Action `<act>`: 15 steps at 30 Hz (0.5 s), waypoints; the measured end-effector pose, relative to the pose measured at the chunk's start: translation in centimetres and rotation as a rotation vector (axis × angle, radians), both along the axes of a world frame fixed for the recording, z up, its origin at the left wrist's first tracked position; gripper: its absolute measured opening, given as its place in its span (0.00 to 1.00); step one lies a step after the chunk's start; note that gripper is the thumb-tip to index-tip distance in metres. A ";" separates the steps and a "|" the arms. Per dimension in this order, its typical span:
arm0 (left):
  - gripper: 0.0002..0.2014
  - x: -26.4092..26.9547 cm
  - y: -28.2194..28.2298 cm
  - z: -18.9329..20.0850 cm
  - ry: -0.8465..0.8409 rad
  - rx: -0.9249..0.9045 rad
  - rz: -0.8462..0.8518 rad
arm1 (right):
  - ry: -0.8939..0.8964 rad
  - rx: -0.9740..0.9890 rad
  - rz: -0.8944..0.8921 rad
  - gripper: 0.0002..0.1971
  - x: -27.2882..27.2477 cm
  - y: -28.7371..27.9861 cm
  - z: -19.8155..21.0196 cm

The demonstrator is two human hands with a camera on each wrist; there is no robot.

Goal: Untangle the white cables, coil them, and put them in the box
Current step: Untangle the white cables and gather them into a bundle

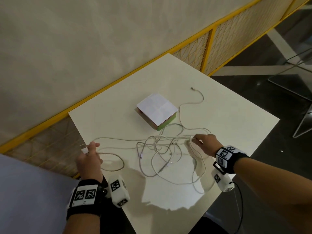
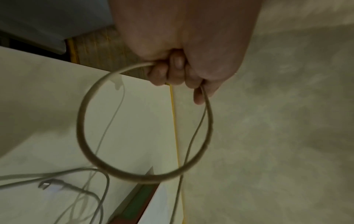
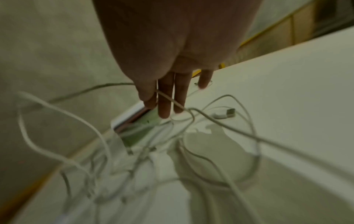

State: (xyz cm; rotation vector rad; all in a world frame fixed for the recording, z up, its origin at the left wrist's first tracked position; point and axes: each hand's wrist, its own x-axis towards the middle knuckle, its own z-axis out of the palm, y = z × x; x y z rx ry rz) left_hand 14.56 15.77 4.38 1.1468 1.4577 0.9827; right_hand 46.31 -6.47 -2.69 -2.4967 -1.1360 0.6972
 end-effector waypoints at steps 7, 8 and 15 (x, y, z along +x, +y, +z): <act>0.12 -0.4 -1.2 -2.3 0.165 0.034 -0.127 | 0.295 0.521 -0.149 0.12 -0.8 3.8 7.1; 0.12 -0.3 -1.5 -2.3 0.153 0.031 -0.130 | 0.279 0.552 -0.137 0.13 -0.9 4.3 7.8; 0.11 -0.4 -1.4 0.2 0.091 0.102 -0.134 | 0.013 0.017 0.005 0.16 1.1 3.4 5.6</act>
